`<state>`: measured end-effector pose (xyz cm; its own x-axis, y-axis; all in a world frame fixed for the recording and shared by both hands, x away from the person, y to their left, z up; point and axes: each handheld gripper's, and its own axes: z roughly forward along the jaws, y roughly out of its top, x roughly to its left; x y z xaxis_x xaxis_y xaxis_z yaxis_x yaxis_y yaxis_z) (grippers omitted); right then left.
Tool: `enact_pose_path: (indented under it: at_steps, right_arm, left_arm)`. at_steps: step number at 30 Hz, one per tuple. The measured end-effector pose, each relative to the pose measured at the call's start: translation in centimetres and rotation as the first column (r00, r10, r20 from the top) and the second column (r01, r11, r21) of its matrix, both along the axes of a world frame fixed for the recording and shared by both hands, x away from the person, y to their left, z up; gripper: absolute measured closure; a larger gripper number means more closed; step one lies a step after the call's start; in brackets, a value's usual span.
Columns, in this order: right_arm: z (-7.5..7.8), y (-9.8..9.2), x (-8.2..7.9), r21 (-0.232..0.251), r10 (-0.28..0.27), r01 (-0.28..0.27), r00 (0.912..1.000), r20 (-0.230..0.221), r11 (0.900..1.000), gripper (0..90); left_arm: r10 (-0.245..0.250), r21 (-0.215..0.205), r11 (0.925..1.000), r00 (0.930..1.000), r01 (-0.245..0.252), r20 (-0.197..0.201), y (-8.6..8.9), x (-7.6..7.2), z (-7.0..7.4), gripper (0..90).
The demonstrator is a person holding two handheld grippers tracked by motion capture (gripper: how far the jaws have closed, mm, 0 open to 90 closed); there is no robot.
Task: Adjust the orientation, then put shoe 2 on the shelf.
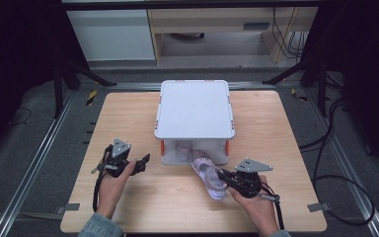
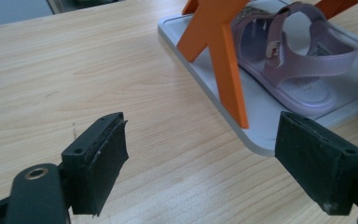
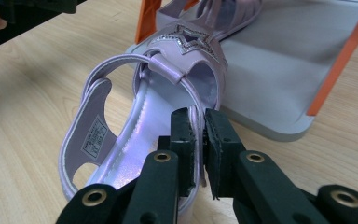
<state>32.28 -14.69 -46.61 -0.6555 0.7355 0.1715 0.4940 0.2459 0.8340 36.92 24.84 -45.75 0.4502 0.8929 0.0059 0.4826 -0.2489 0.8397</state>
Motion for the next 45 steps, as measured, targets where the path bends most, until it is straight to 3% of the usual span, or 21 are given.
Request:
enact_pose_path:
  at_steps: [5, 10, 16, 20, 26, 30, 34, 39, 45]
  right_arm:
    - [0.2, -0.4, 0.2, 0.019, -0.03, 0.03, 0.9995, 0.005, 0.999, 82.4]
    - [0.5, -0.8, 0.3, 0.035, -0.065, 0.064, 0.9978, 0.014, 0.997, 82.4]
    - [0.6, -0.8, 0.8, 0.064, -0.124, 0.123, 0.9922, 0.014, 0.99, 82.4]
    - [0.5, -0.4, 1.3, 0.096, -0.163, 0.161, 0.9864, 0.015, 0.982, 82.4]
    - [0.1, 0.2, 1.8, 0.123, -0.22, 0.216, 0.9754, 0.017, 0.969, 82.5]
    - [-0.1, 0.6, 2.1, 0.142, -0.253, 0.247, 0.9672, 0.023, 0.958, 82.5]
    - [-0.2, 1.1, 2.4, 0.15, -0.274, 0.266, 0.9614, 0.029, 0.952, 82.5]
    - [-0.5, 1.5, 2.8, 0.169, -0.314, 0.304, 0.9486, 0.036, 0.937, 82.5]
    - [-0.9, 2.2, 3.4, 0.186, -0.353, 0.341, 0.9353, 0.031, 0.921, 82.5]
  left_arm:
    - [-0.033, 0.009, 0.9994, 0.9994, 0.033, -0.005, -0.6, 0.4, 0.6, 16.2]
    - [-0.03, -0.002, 0.9995, 0.9995, 0.03, 0.003, -0.3, 0.7, 1.6, 17.5]
    - [-0.019, -0.033, 0.9993, 0.9995, 0.02, 0.024, 0.8, 1.3, 4.2, 37.5]
    - [-0.005, -0.014, 0.9999, 0.9989, 0.006, 0.047, 1.2, 1.8, 6.3, 51.0]
    - [-0.033, -0.017, 0.9993, 0.9965, 0.034, 0.077, 0.9, 2.6, 9.4, 63.8]
    - [-0.049, -0.013, 0.9986, 0.9928, 0.051, 0.109, 0.2, 2.8, 10.9, 68.6]
    - [-0.089, -0.024, 0.9955, 0.9893, 0.092, 0.116, -0.7, 3.1, 12.0, 73.7]
    - [-0.154, -0.018, 0.9874, 0.9805, 0.157, 0.122, -3.1, 3.1, 13.0, 80.9]
    - [-0.191, -0.009, 0.981, 0.974, 0.194, 0.121, -6.2, 3.4, 13.2, 82.6]
